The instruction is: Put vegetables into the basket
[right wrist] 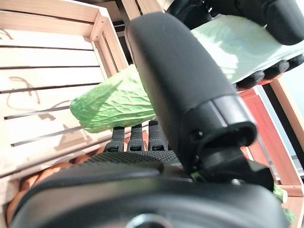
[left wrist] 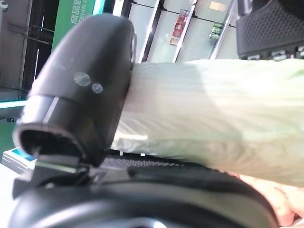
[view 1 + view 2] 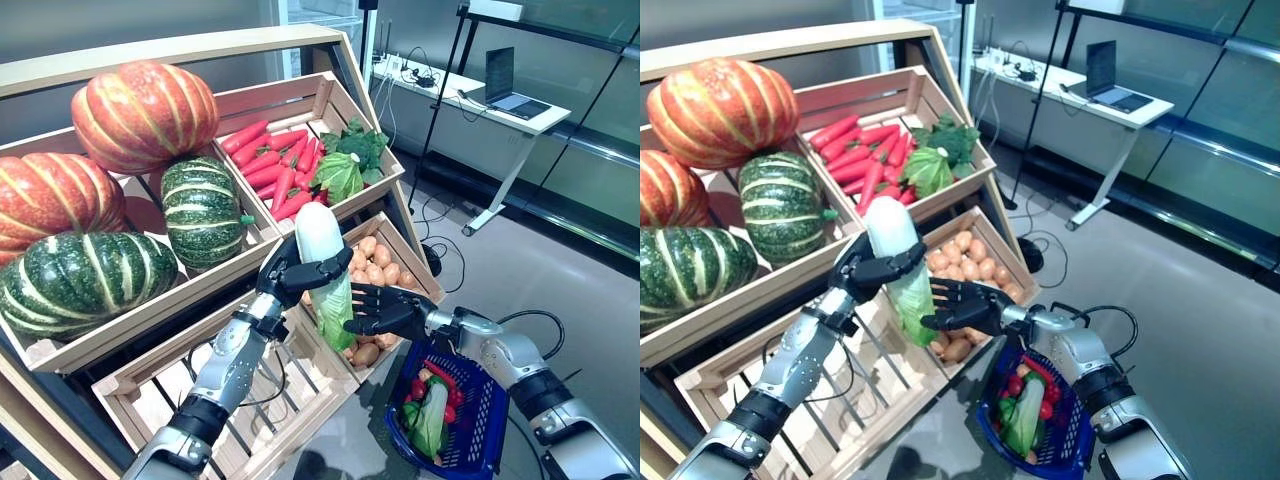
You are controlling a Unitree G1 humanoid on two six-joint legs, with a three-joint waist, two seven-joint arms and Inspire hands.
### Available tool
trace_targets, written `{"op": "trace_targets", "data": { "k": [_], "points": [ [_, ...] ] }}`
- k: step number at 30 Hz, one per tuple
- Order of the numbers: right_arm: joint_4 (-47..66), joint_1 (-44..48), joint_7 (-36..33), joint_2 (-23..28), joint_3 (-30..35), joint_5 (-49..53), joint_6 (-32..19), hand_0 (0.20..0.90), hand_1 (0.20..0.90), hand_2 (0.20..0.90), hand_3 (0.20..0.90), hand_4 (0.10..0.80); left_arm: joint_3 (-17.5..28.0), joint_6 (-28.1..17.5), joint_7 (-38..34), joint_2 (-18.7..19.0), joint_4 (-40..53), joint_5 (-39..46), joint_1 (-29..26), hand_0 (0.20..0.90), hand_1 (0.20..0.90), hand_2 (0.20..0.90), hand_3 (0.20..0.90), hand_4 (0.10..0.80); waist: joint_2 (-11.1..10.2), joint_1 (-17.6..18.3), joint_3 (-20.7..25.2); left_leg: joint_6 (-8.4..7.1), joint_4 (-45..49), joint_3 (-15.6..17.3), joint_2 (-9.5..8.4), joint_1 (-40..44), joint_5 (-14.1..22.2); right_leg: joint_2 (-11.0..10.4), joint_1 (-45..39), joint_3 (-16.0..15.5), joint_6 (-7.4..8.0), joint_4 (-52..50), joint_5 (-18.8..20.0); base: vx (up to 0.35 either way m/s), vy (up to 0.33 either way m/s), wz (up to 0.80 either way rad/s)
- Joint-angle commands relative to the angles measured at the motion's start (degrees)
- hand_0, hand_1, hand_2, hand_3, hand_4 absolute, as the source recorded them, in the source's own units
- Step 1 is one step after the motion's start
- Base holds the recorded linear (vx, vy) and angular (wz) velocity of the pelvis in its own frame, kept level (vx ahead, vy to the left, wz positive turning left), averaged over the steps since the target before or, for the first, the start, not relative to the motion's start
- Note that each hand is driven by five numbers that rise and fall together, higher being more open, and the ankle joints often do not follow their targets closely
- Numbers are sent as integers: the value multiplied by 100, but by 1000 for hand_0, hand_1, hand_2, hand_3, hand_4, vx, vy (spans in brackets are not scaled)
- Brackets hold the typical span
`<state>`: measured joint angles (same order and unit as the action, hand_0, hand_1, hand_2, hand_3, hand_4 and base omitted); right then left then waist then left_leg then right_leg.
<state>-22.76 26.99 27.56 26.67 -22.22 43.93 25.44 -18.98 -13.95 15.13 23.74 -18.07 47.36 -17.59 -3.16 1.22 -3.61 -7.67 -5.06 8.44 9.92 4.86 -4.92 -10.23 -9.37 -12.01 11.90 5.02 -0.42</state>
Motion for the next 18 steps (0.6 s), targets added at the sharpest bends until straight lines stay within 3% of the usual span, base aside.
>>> {"op": "trace_targets", "data": {
  "k": [1, 12, 18],
  "points": [
    [-152, 898, 272, -420, -252, 896, -129, 900, 900, 900, 900, 800, -122, -643, 440, -297, 289, 297, -839, 300, 300, 300, 300, 400, 62, -120, 452, 17, 6, 50, 13, 20, 379, 27, 247, 89, -276, -2, 204, 20, 11, 4],
    [-508, 1471, 715, -904, -341, 1972, 306, 900, 900, 900, 900, 800, -502, -477, 589, -464, 346, 368, -868, 300, 300, 300, 300, 400, 82, -246, 499, 33, 6, -50, -21, 20, 420, 26, 231, 64, -292, -5, 181, 10, 7, 3],
    [-738, 1710, 1028, -976, -307, 2026, 458, 900, 900, 900, 900, 800, -635, -356, 821, -498, 215, 514, -852, 300, 300, 300, 300, 400, 85, -275, 553, 36, 6, -76, -24, 31, 440, 23, 227, 61, -287, -2, 172, 7, 6, 6]
  ]
}}
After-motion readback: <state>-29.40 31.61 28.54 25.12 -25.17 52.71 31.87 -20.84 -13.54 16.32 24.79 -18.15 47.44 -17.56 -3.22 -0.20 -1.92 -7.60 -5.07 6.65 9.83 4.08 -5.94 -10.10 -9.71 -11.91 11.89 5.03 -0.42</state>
